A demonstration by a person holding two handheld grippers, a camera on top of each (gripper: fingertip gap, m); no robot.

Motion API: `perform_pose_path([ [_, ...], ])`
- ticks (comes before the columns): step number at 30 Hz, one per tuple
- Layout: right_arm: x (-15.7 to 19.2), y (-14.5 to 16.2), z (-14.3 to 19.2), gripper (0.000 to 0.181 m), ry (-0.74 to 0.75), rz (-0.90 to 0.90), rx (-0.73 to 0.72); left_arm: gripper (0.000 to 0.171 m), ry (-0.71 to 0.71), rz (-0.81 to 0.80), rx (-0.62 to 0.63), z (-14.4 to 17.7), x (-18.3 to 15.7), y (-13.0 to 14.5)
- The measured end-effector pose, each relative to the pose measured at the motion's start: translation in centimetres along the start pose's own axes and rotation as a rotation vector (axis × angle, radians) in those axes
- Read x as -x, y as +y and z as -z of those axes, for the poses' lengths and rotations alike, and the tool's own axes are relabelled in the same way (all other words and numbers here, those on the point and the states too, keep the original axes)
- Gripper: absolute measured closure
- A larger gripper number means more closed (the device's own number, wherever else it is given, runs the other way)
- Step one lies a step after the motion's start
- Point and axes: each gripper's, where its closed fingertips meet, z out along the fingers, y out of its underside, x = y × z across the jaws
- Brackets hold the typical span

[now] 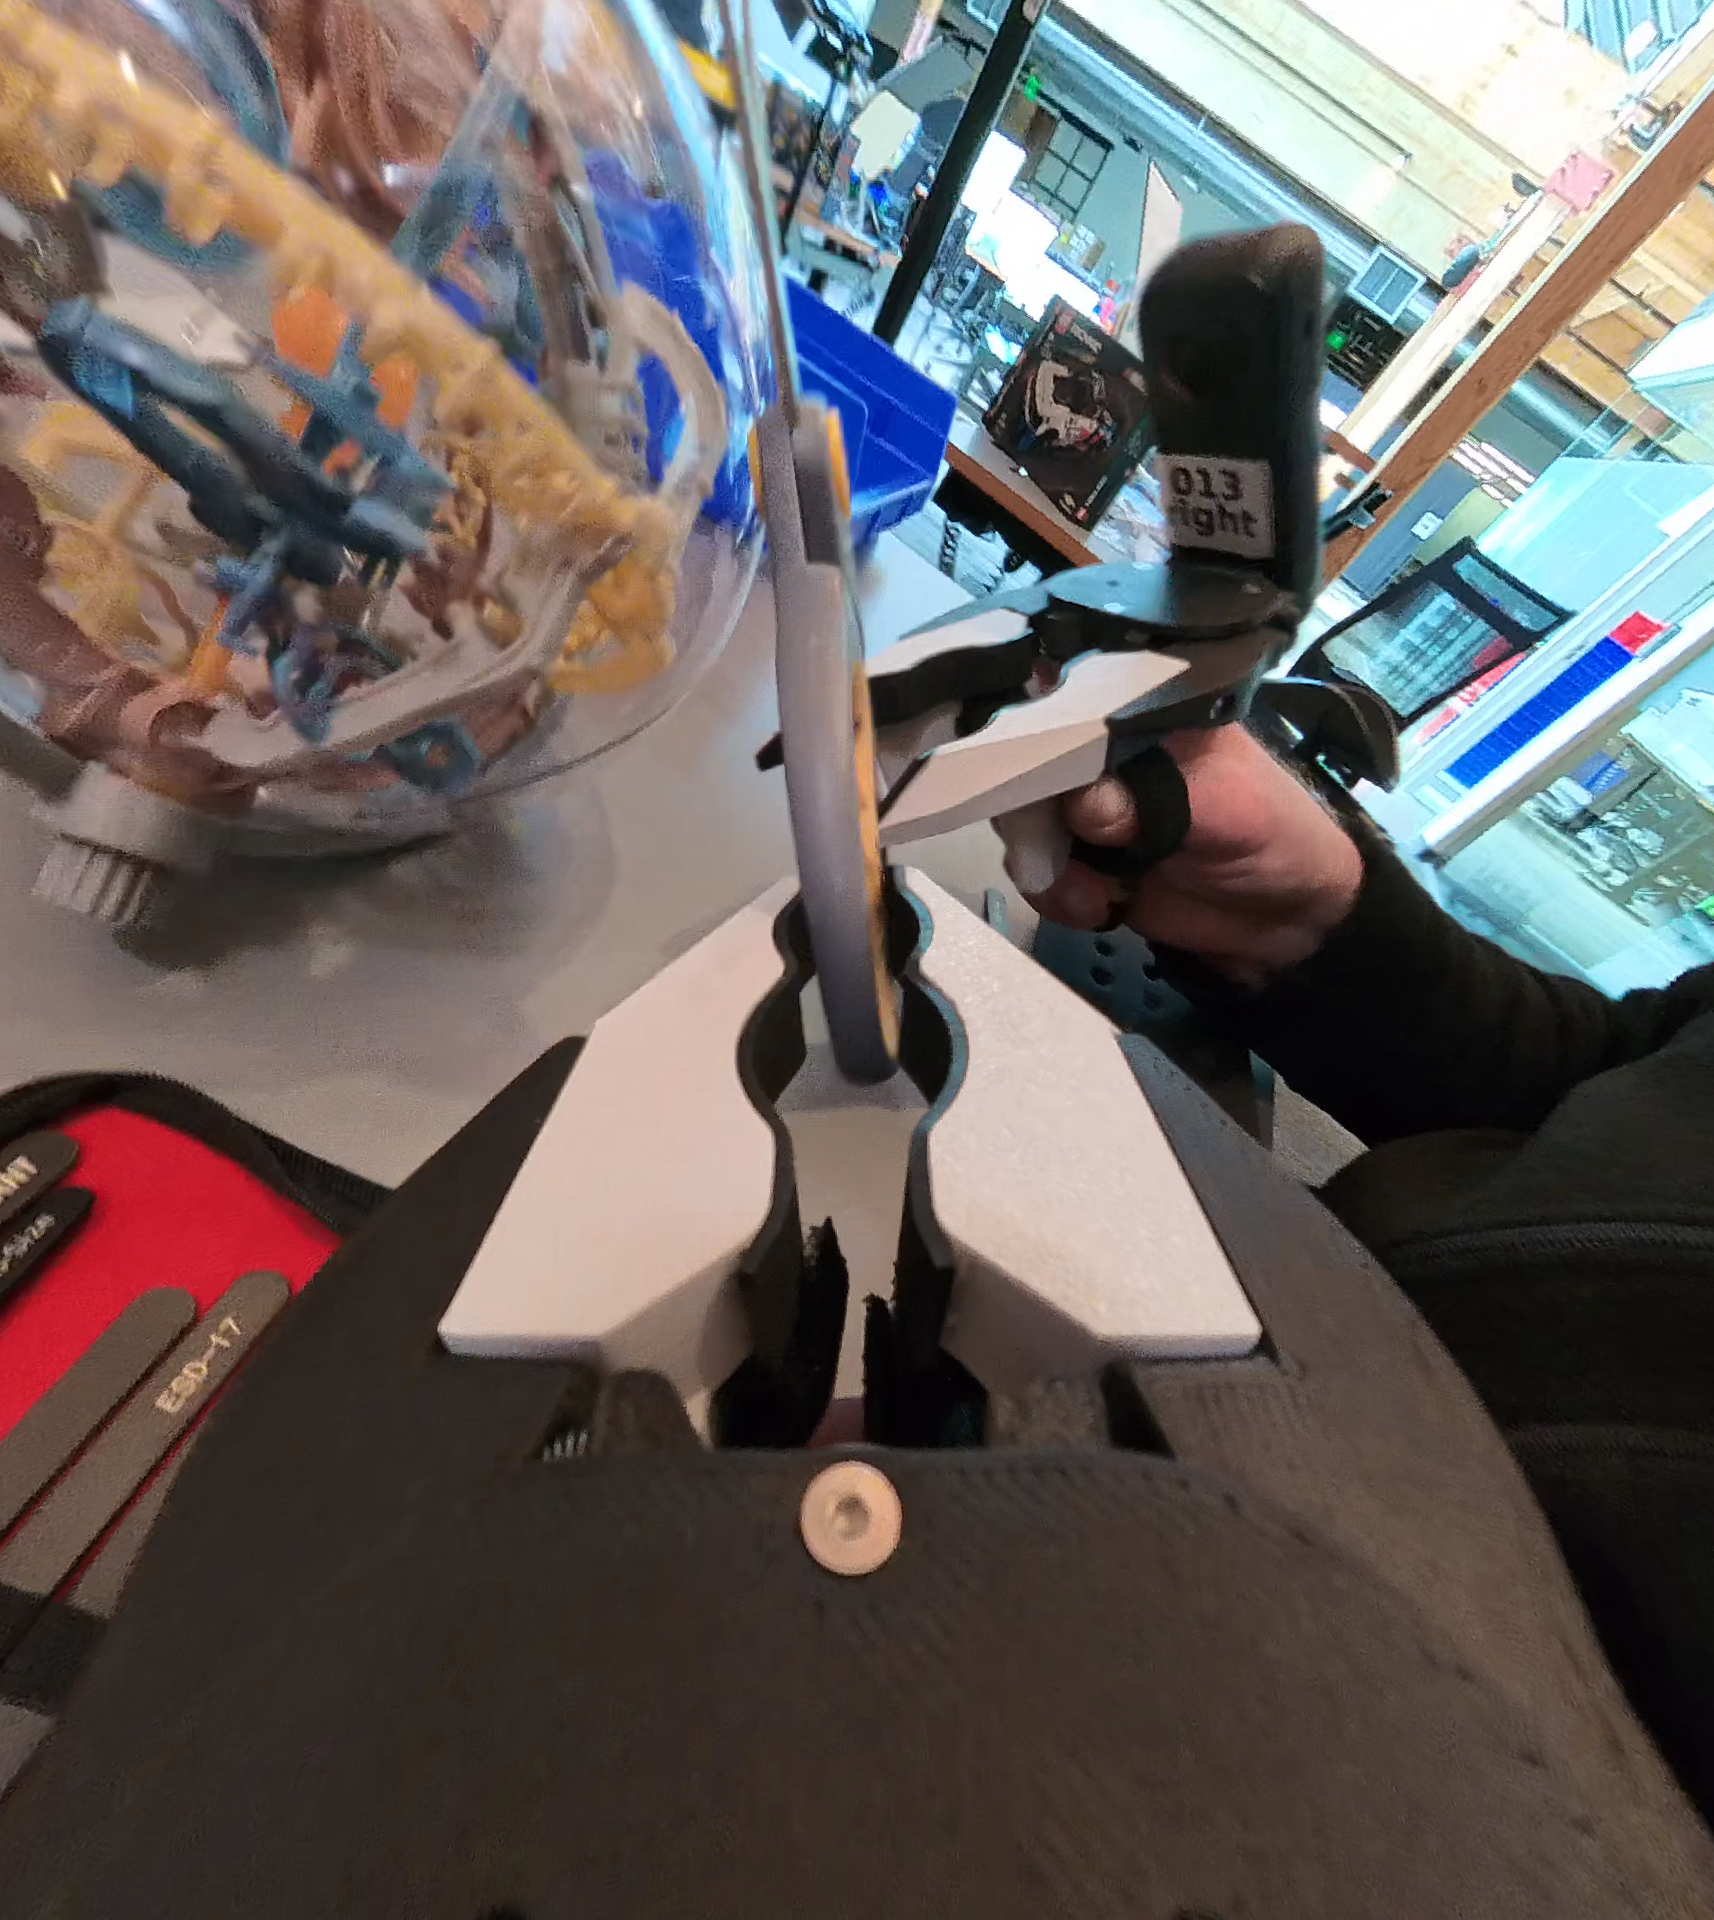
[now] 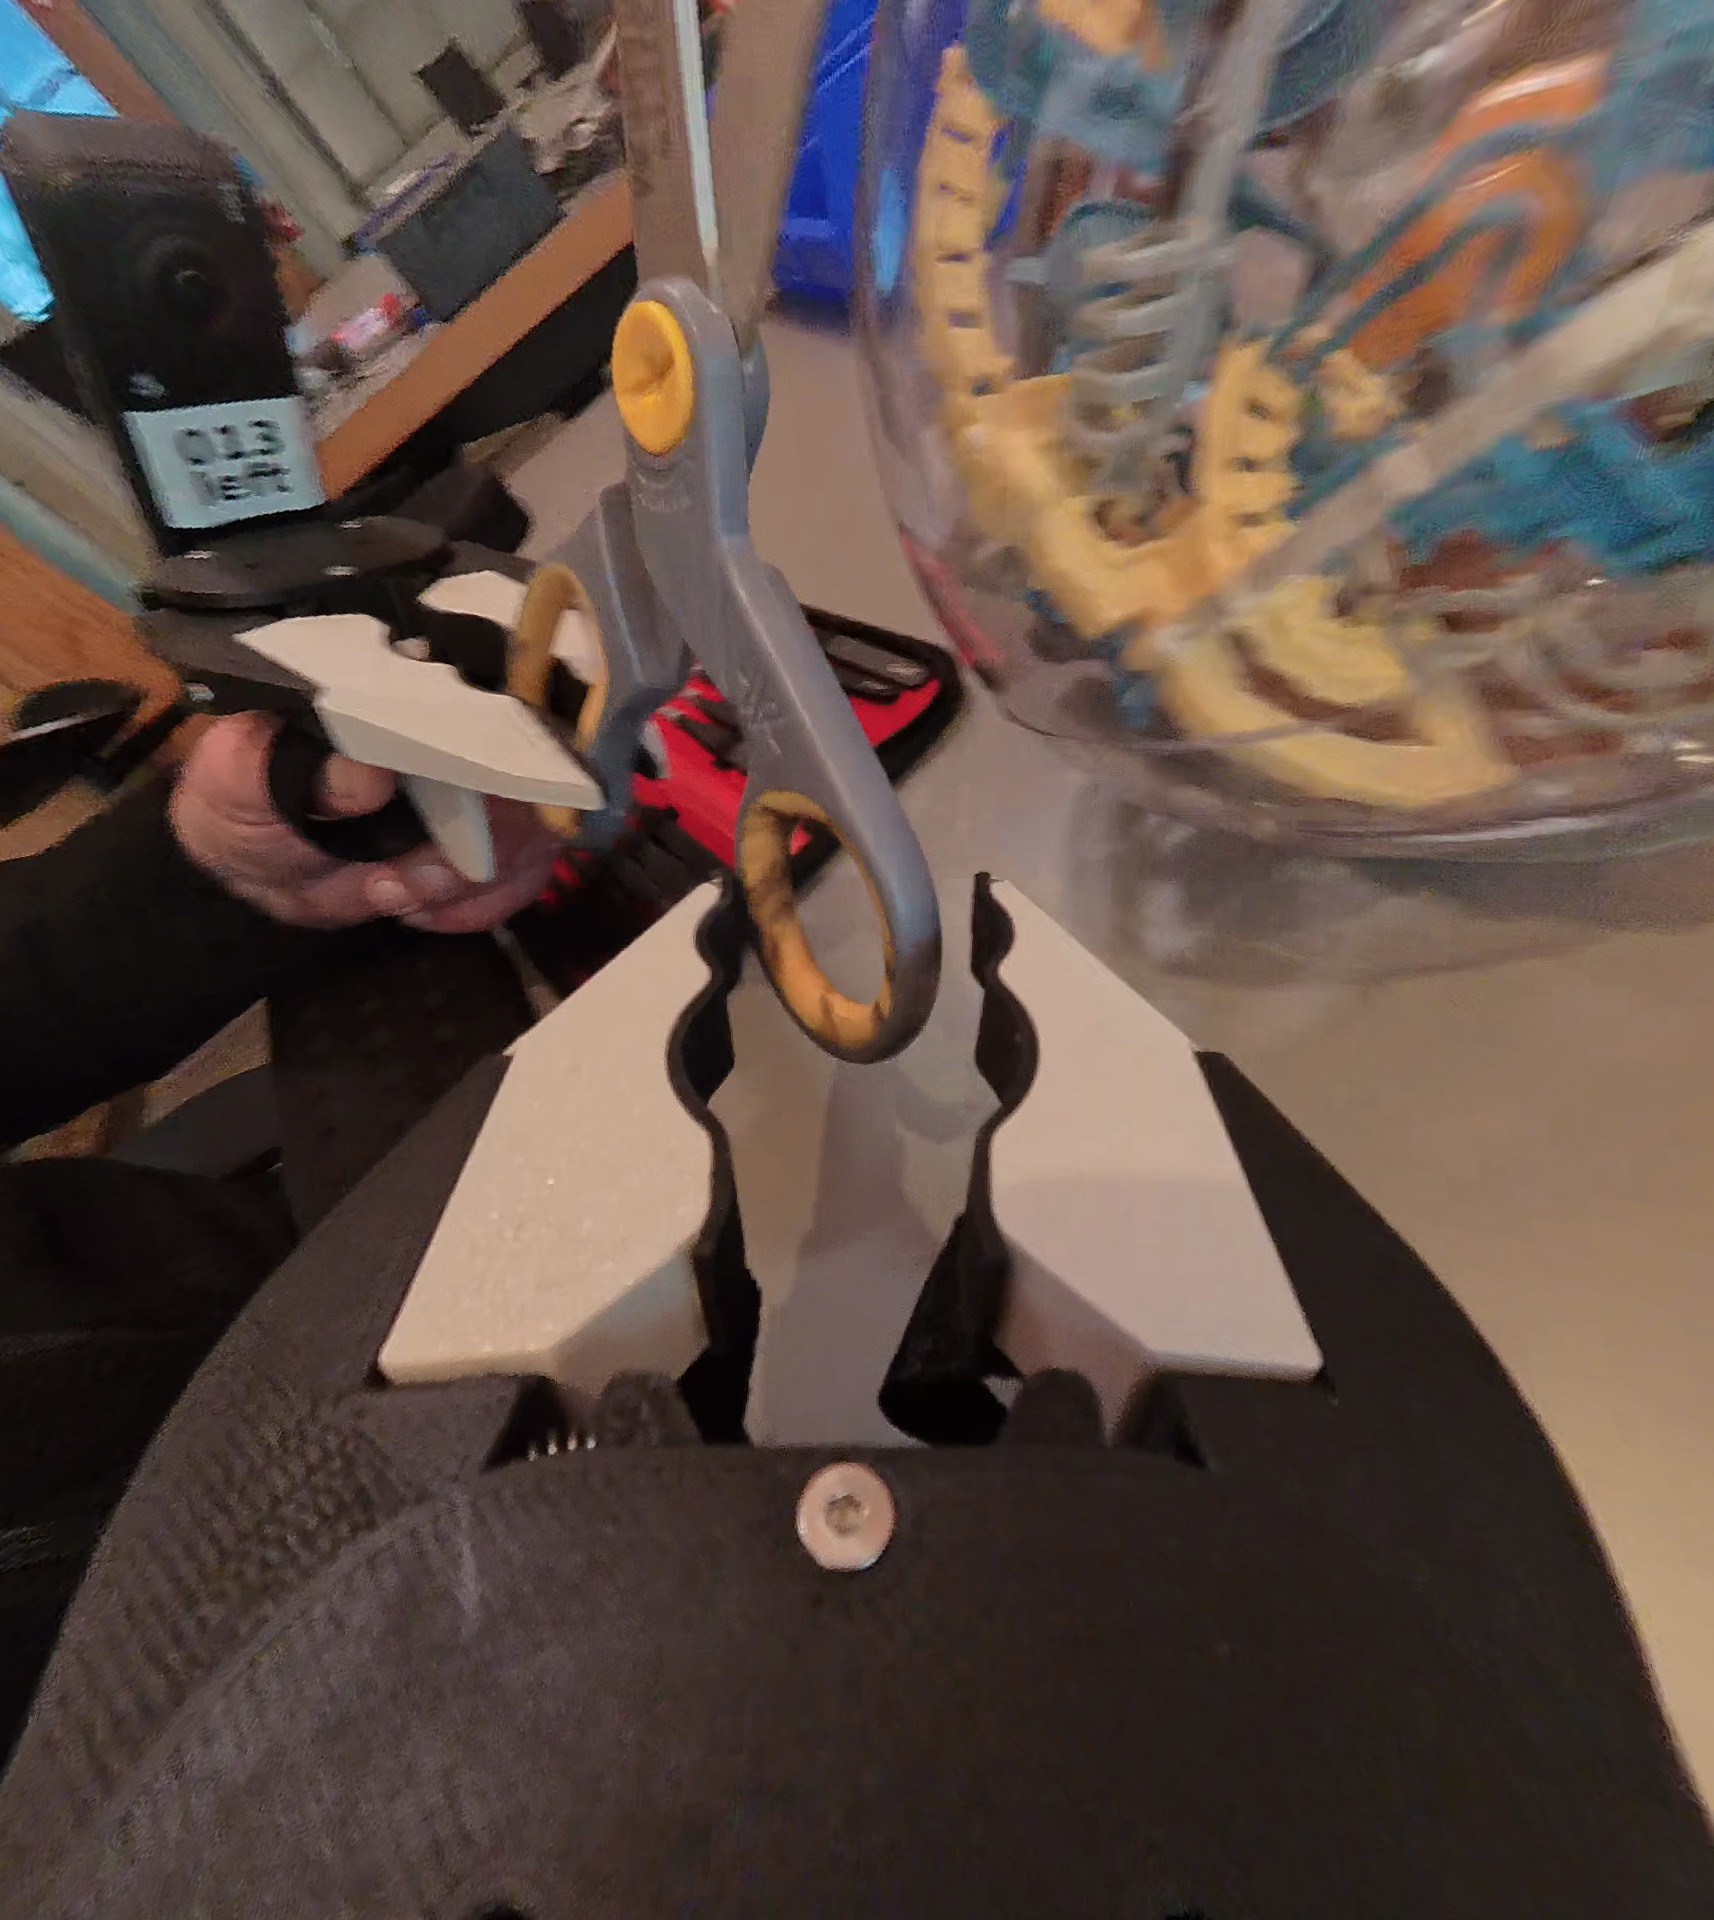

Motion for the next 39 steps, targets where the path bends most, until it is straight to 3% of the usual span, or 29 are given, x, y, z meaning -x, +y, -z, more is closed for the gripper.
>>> perform_pose_path([
  [3, -1.2, -0.5, 2.5, 0.126, 0.168, 0.093, -0.060, 0.164, -0.039, -0.039, -0.038, 0.0, -0.3, -1.1],
  [5, -0.2, -0.8, 3.7, 0.128, 0.169, 0.107, -0.096, 0.163, -0.067, -0.068, -0.047, -0.4, -0.6, -1.3],
  [8, 3.2, 0.5, 3.9, 0.133, 0.031, 0.064, -0.067, 0.163, -0.100, -0.083, -0.065, -1.1, -1.0, -1.3],
  [13, 8.2, 2.7, 4.2, 0.123, -0.295, -0.223, -0.069, 0.164, -0.145, -0.132, -0.164, -0.7, -2.1, -3.8],
  [18, 10.3, 0.4, 4.0, 0.112, -0.531, -0.460, -0.258, 0.163, -0.178, -0.278, -0.237, -1.3, -4.8, -6.6],
  [27, 13.7, -2.7, 3.2, 0.101, -0.841, -0.538, -0.370, 0.164, -0.214, -0.439, -0.302, -3.3, -7.7, -9.7],
  [31, 11.4, -5.3, 5.2, 0.106, -0.885, -0.600, -0.569, 0.164, -0.204, -0.466, -0.359, -3.6, -8.8, -10.9],
  [39, 9.6, -7.7, 8.3, 0.094, -0.939, -0.610, -0.769, 0.162, -0.176, -0.546, -0.465, -4.4, -10.9, -11.7],
])
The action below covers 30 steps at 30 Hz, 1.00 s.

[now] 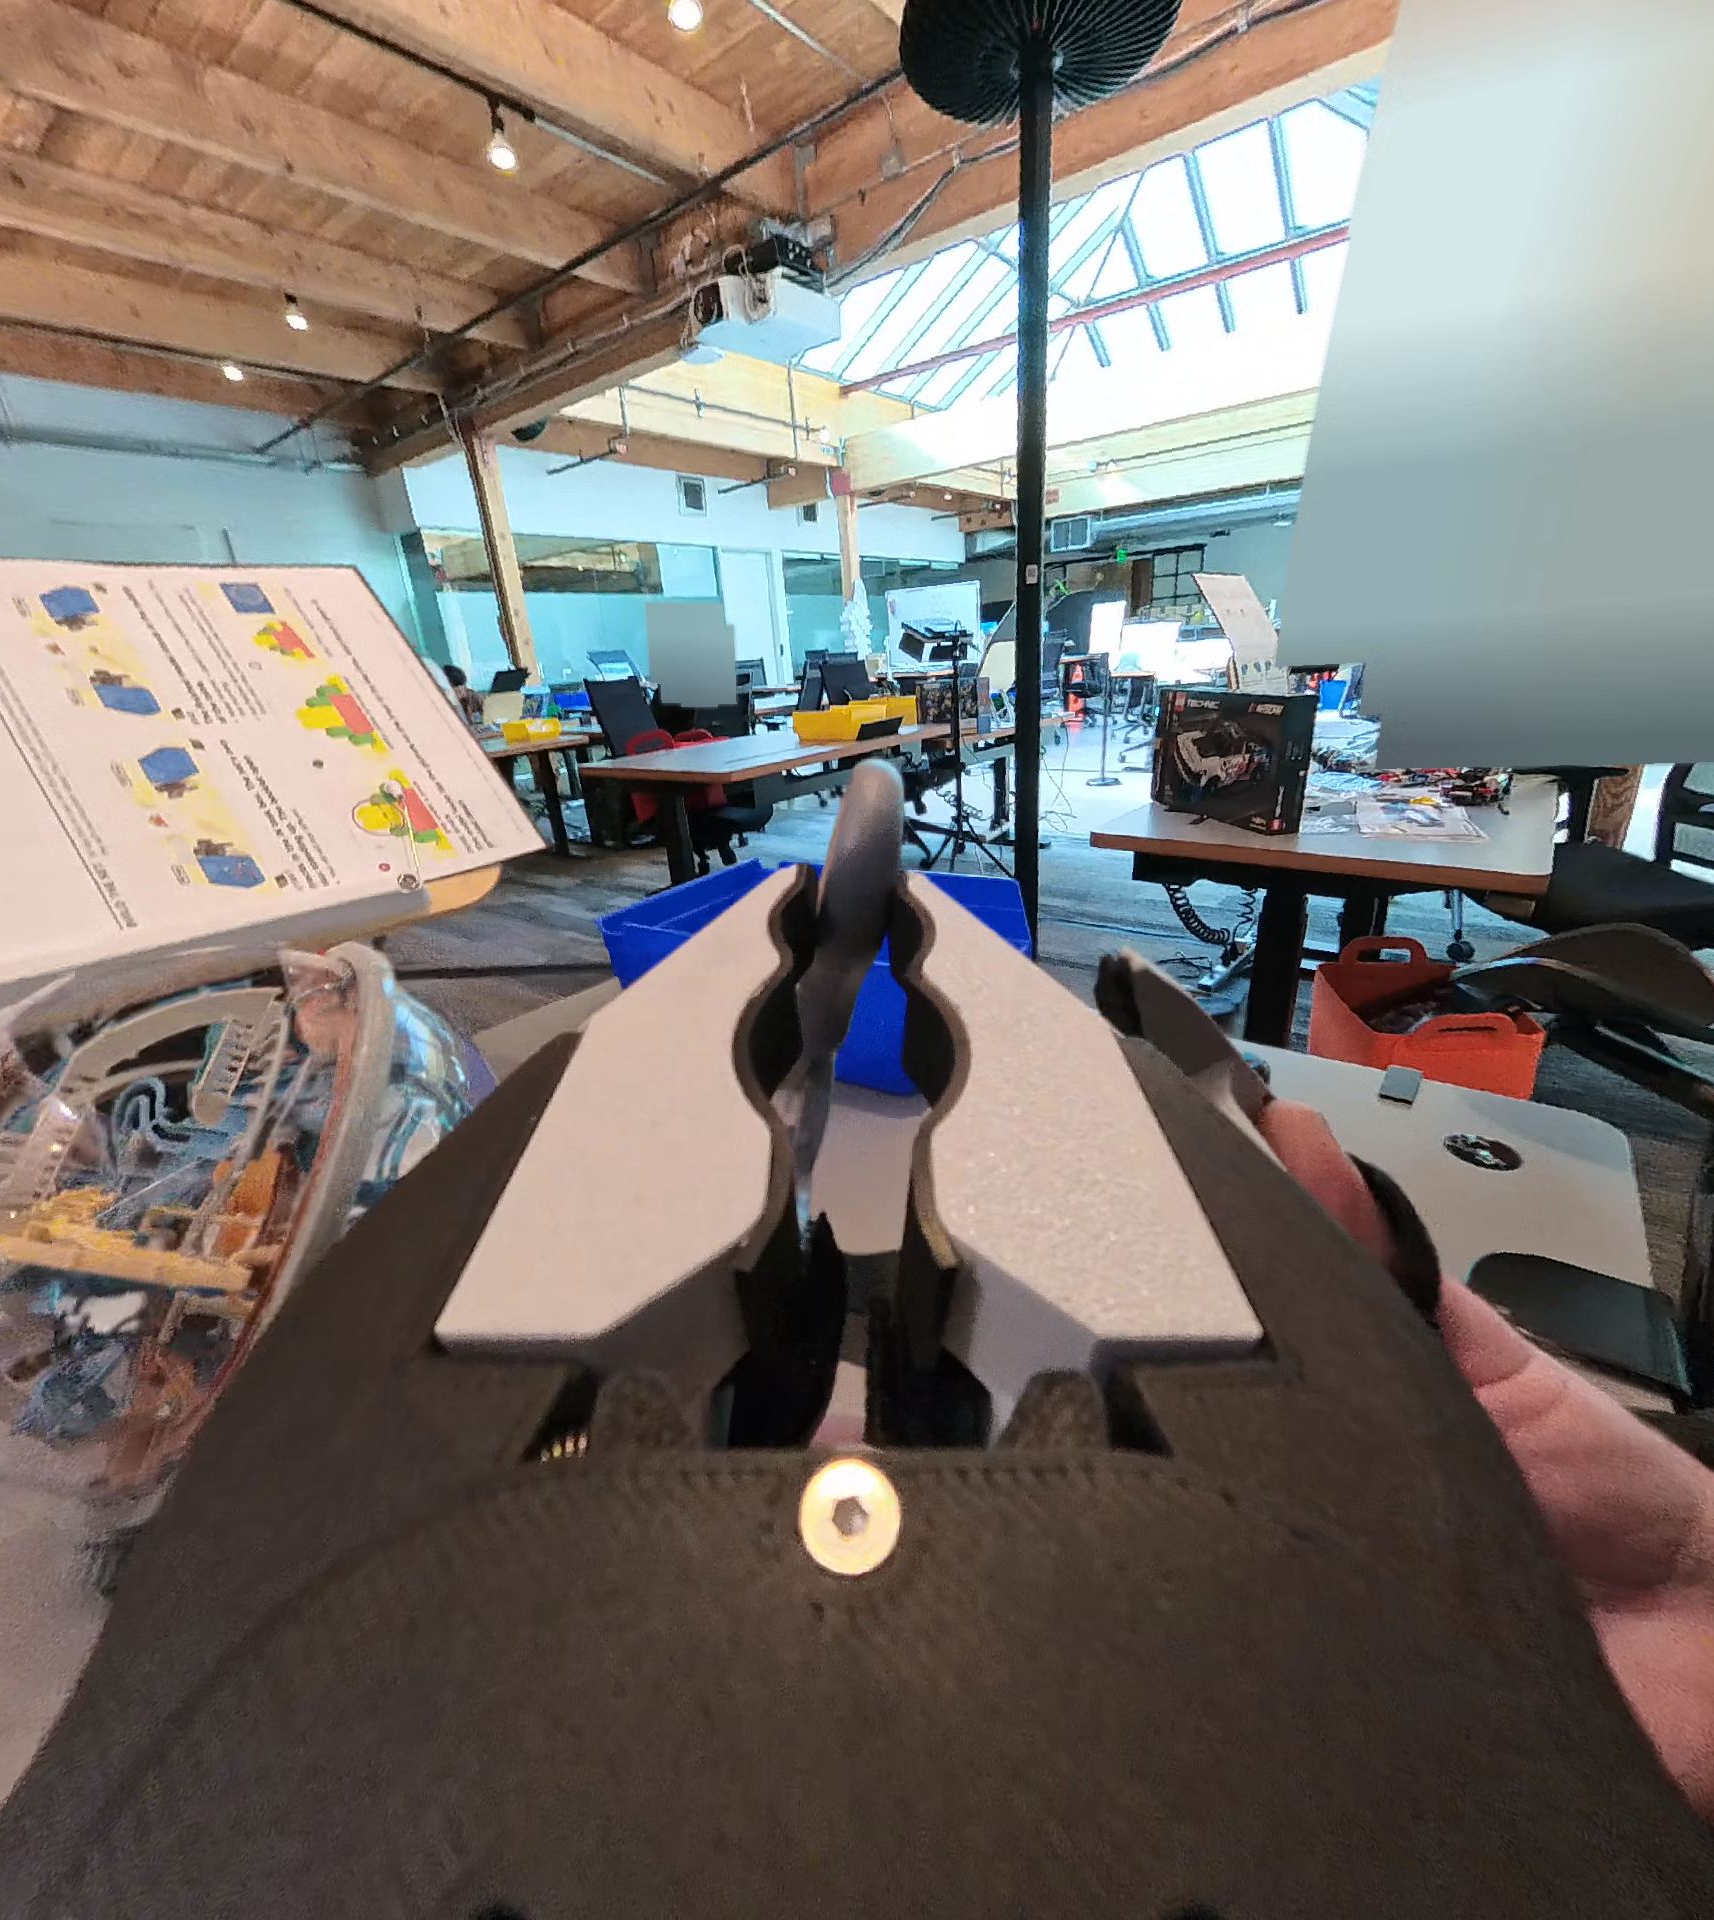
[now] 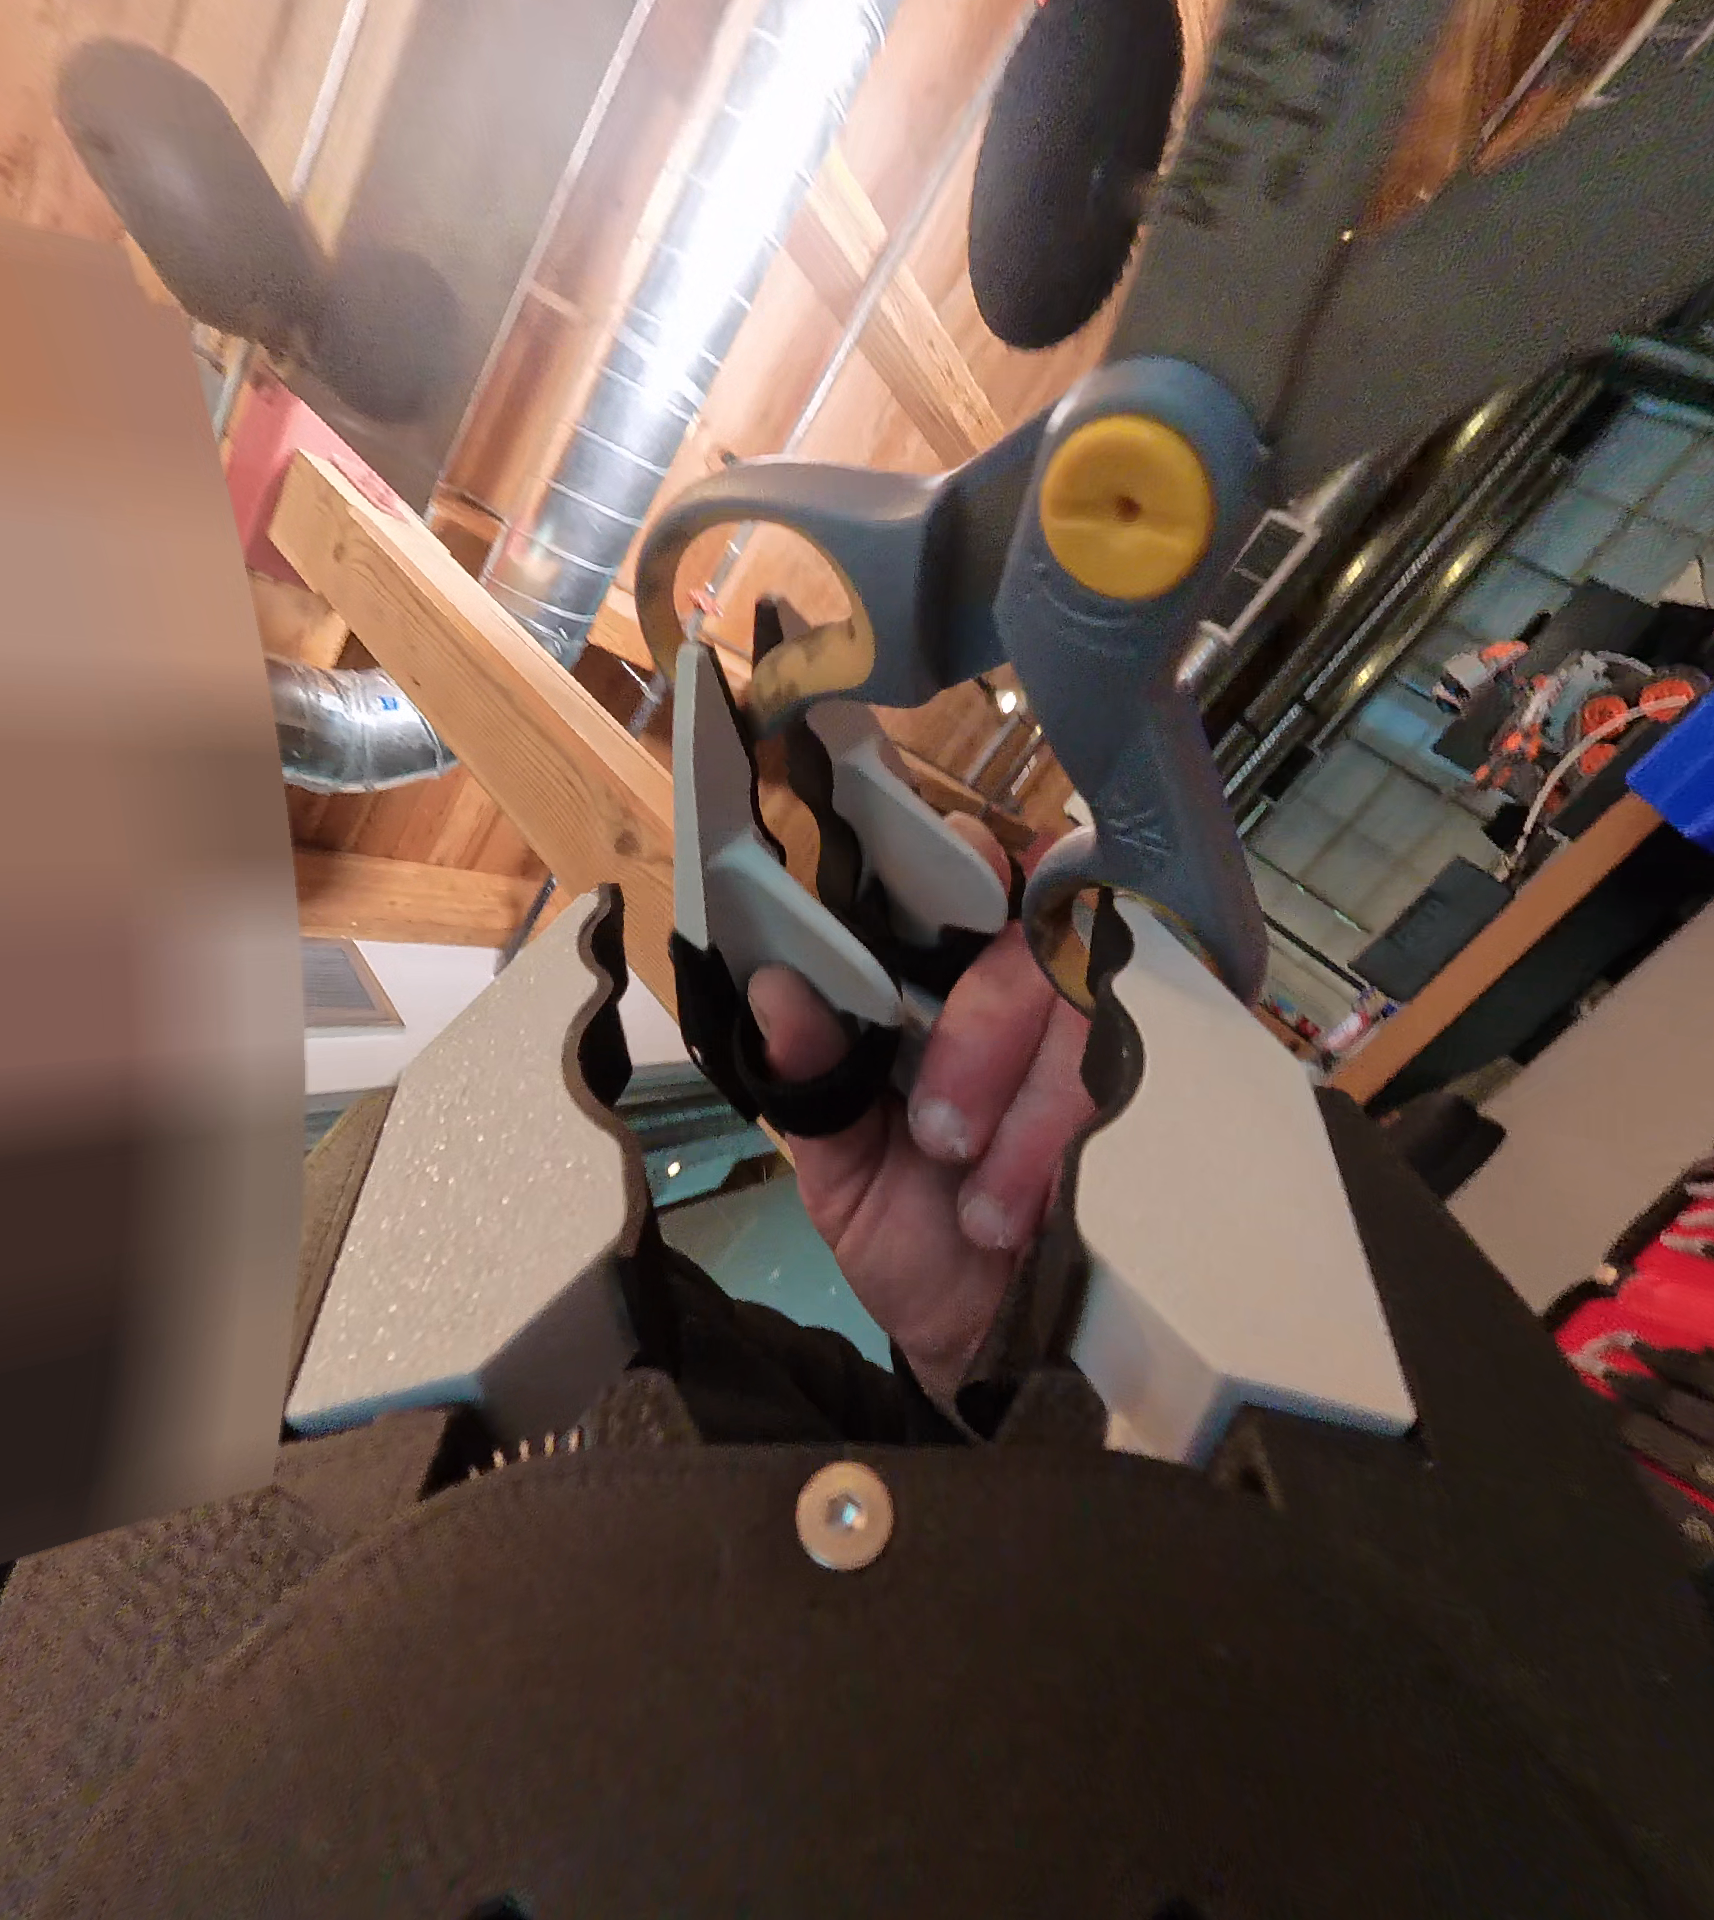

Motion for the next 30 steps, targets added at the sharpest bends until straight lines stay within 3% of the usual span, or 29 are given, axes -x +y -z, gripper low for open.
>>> perform_pose_path([
  [3, 1.0, -2.1, 0.8, 0.096, -0.021, 0.045, -0.082, 0.161, 0.002, -0.080, -0.024, -0.3, -1.1, -0.1],
  [8, 1.5, -3.0, 1.0, 0.092, 0.015, 0.063, -0.079, 0.162, 0.014, -0.286, -0.021, -0.9, -3.7, 0.6],
  [12, 2.3, -4.3, 1.7, 0.093, -0.009, 0.091, -0.127, 0.161, 0.005, -0.360, -0.026, -1.2, -5.4, 1.2],
  [16, 3.1, -5.2, 2.3, 0.105, -0.035, 0.152, -0.141, 0.161, 0.009, -0.298, -0.023, -1.5, -6.0, 0.9],
  [25, 4.4, -6.9, 2.8, 0.103, -0.038, 0.317, -0.157, 0.161, 0.046, -0.174, 0.008, -2.2, -7.0, 2.6],
  [30, 6.5, -6.6, 3.3, 0.141, -0.144, 0.361, -0.109, 0.171, 0.070, -0.165, 0.096, -2.4, -7.3, 5.4],
])
